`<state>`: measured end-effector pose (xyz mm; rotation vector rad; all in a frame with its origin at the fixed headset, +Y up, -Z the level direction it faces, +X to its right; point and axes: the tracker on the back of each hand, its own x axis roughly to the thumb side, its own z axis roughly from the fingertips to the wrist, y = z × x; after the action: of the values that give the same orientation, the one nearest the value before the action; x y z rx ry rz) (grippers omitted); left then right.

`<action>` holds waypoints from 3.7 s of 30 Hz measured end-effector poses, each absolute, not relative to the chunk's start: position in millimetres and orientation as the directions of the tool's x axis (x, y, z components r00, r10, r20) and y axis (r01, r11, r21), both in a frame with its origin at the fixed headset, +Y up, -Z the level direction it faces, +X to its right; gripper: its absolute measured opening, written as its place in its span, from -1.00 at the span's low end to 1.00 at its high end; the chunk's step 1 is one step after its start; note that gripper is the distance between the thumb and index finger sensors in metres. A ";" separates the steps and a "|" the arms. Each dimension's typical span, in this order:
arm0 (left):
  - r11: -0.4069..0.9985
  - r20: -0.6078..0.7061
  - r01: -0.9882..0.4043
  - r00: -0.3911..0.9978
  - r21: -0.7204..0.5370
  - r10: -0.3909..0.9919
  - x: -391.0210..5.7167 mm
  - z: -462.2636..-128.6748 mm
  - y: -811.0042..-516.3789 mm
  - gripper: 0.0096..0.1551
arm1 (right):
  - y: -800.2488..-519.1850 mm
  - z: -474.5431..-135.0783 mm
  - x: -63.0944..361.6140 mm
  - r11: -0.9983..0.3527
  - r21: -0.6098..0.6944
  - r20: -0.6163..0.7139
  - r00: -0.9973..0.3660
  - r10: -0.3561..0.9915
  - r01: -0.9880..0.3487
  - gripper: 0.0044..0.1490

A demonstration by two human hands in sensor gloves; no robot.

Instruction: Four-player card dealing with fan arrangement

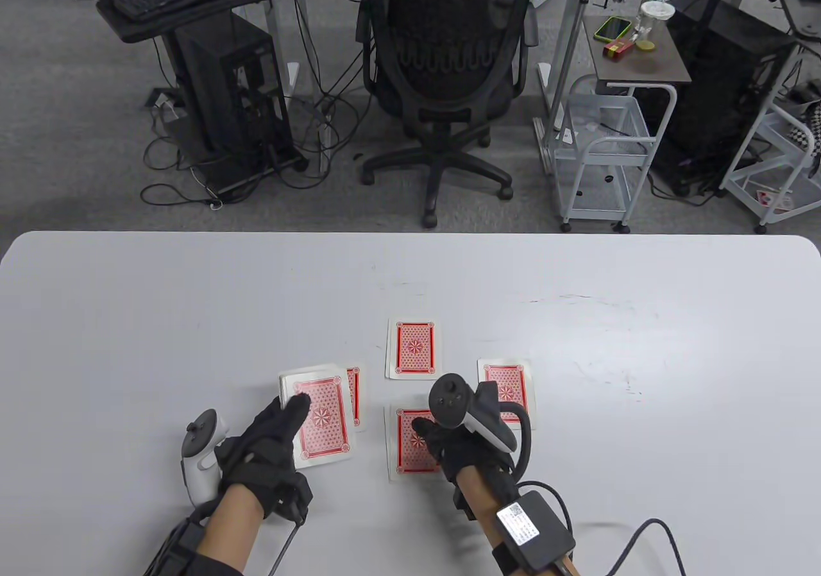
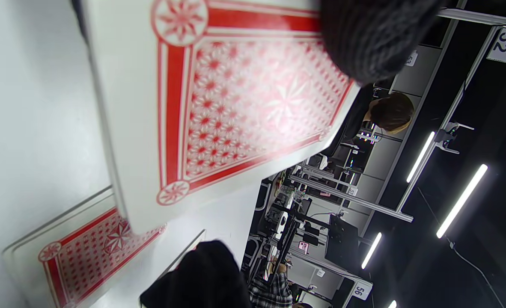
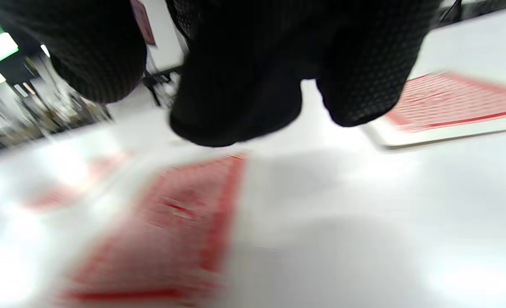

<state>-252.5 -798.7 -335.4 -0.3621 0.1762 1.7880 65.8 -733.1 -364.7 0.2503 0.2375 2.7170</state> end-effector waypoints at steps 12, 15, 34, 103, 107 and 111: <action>-0.226 -0.320 -0.961 -0.166 -0.160 0.933 -223.3 -329.0 -790.3 -0.41 | -740.4 -354.6 30.0 -0.533 0.291 0.160 -0.509 0.846 -0.795 -0.18; -0.267 -0.348 -0.948 -0.195 -0.175 0.917 -225.9 -330.2 -791.3 -0.40 | -742.3 -359.1 34.9 -0.510 0.307 0.118 -0.500 0.858 -0.803 -0.13; -0.288 -0.359 -0.947 -0.320 0.143 0.877 -329.2 -337.8 -792.8 -0.41 | -735.9 -439.7 -45.0 -0.859 0.305 0.038 -0.896 0.443 -0.411 0.02; -0.278 -0.352 -0.959 -0.281 0.059 0.893 -292.5 -343.9 -794.7 -0.43 | -752.4 -520.6 28.9 -0.993 0.113 -0.100 -0.994 -0.049 0.038 0.04; -0.269 -0.335 -0.962 -0.270 0.050 0.903 -290.2 -343.7 -792.2 -0.43 | -722.9 -495.6 19.8 -0.989 0.013 0.018 -0.989 0.147 -0.147 -0.09; -0.253 -0.331 -0.966 -0.254 0.048 0.909 -284.1 -341.8 -793.2 -0.43 | -704.9 -460.3 -8.2 -0.887 0.127 0.185 -0.868 0.462 -0.445 -0.20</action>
<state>-284.1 -793.2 -341.8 -0.2748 0.2816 1.8150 -8.2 -704.9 -460.3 0.2901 0.1096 2.6498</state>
